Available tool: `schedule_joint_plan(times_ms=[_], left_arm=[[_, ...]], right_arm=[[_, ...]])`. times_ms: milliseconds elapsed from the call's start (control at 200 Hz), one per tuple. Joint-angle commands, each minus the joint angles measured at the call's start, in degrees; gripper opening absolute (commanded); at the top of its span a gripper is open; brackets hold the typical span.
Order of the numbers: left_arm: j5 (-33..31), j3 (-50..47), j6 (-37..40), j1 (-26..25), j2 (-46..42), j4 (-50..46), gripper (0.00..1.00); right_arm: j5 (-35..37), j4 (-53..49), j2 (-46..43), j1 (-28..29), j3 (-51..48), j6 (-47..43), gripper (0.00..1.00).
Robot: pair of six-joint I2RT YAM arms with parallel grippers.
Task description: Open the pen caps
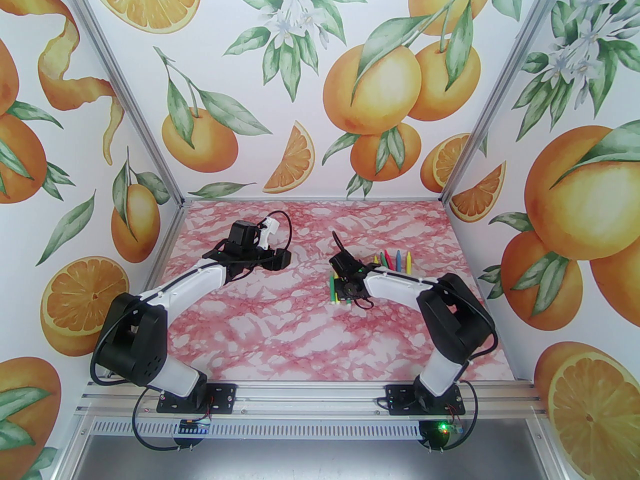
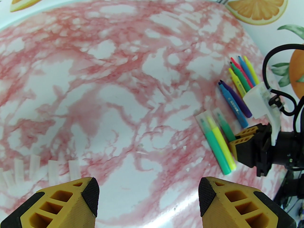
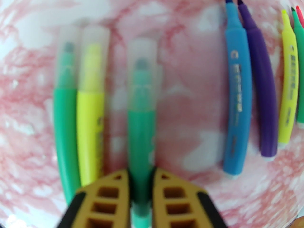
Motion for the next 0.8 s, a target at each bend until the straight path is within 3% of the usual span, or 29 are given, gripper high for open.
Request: schedule_joint_plan(times_ms=[0, 570, 791], left_arm=[[4.51, 0.97, -2.76, -0.23, 1.66, 3.19, 0.73], [26.27, 2.39, -17.2, -0.28, 7.87, 18.55, 0.7], [29.49, 2.64, -20.95, -1.26, 9.59, 23.08, 0.68]], right_arm=[[-1.75, 3.71, -4.71, -0.44, -0.57, -2.39, 0.07], [-17.8, 16.08, -16.9, -0.3, -6.73, -8.43, 0.06], [-22.07, 18.44, -17.94, 0.26, -6.52, -9.32, 0.06]])
